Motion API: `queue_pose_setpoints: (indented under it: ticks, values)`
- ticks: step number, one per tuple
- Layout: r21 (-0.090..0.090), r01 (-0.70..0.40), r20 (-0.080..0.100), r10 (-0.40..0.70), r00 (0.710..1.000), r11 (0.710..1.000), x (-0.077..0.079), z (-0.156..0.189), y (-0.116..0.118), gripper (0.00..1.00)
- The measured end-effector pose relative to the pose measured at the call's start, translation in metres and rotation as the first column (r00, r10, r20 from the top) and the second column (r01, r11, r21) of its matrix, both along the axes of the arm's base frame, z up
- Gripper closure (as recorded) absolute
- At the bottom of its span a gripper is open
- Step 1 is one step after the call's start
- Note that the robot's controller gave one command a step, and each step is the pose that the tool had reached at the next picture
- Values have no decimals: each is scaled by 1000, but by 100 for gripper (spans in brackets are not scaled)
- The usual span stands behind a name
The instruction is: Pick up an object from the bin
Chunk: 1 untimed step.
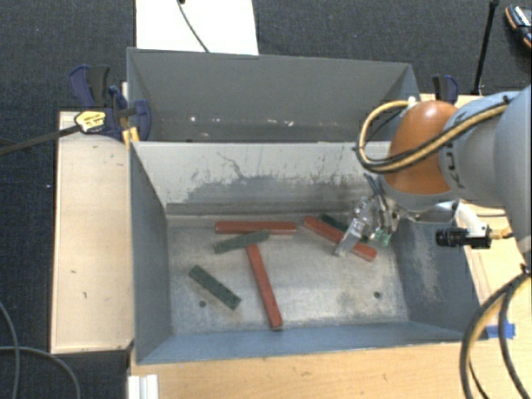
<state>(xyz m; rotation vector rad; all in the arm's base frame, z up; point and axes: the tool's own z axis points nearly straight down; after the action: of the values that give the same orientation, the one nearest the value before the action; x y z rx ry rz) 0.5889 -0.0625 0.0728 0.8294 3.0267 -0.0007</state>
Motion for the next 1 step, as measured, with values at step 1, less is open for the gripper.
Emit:
queue_pose_setpoints:
  ticks: [1]
  values:
    - [1, -1, -2, 1, 1000, 1000, 0, 6, 0, 100]
